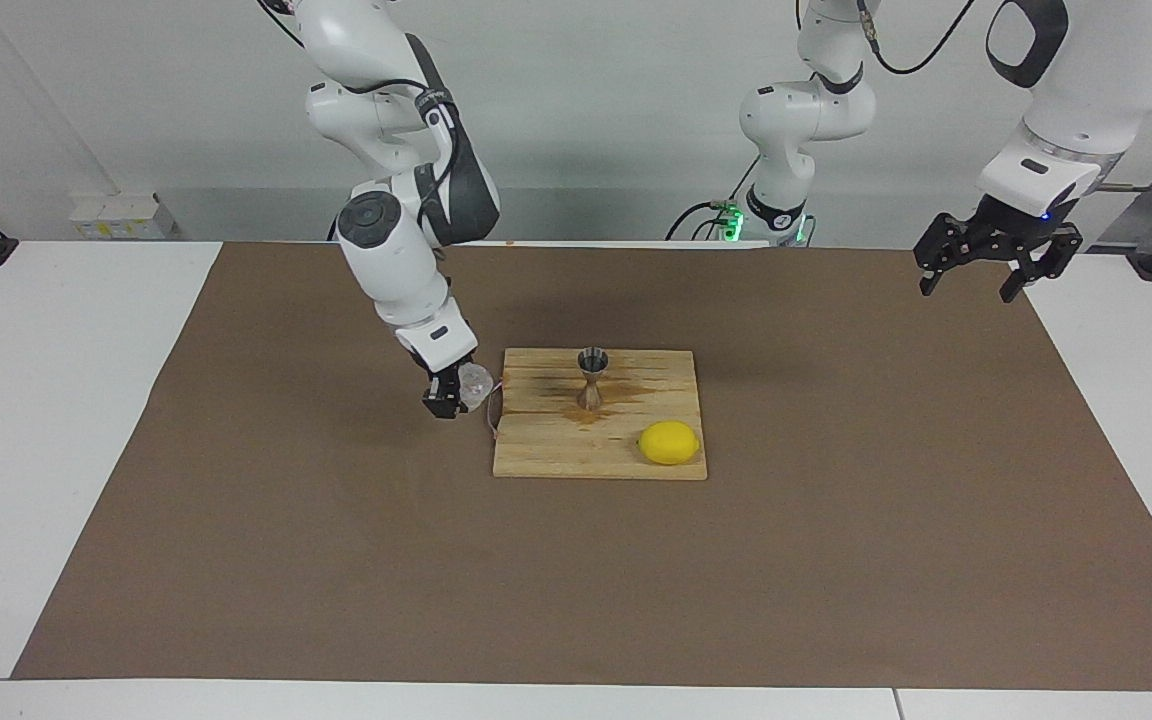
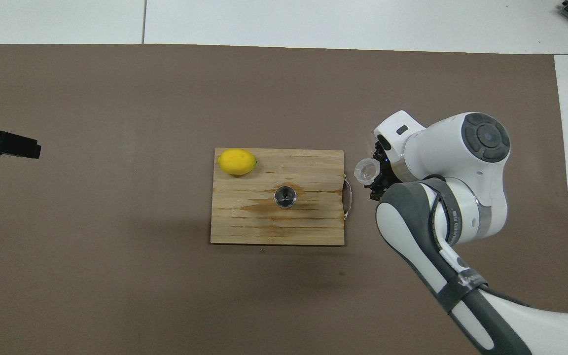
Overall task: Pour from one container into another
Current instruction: 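Turn the white cup upright and carry it beside the board, then lower the white cup onto the table with the right gripper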
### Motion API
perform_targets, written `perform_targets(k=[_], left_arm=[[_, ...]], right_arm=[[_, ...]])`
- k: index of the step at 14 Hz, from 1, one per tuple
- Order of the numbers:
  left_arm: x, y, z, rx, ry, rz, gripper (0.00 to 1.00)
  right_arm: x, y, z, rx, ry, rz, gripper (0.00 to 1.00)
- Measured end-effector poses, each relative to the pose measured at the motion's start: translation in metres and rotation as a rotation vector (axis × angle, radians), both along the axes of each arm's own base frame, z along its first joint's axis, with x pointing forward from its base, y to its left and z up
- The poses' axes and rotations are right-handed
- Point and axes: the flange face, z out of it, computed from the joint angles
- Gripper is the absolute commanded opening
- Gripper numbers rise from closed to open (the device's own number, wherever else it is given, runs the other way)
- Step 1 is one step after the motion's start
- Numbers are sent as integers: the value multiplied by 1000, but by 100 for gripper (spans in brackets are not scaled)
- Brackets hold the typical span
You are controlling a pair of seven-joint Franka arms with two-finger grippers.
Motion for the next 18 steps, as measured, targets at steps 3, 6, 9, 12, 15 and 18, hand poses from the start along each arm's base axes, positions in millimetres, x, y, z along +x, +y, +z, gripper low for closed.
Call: perform_targets(k=[3,6,9,12,15,18], left_arm=[[0,0,0,-1,0,0,100],[0,-2,0,-1,0,-3,100],[0,-2,0,-1,1,-3,100],[0,-1,0,-1,1,-2,100],[0,-1,0,-1,1,-2,100],[0,-1,0,-1,1,-2,100]], right_arm=[[-2,-38,-20,78,12,17,0],[-7,-59,-38,134,-5,28,0],[-15,-74,-55,179,-30,47,0],[-22,-91,-68,210,-30,58,0],[-28,-109,-82,265,-42,66,0],[-31,-135,-97,306,-61,68,0]])
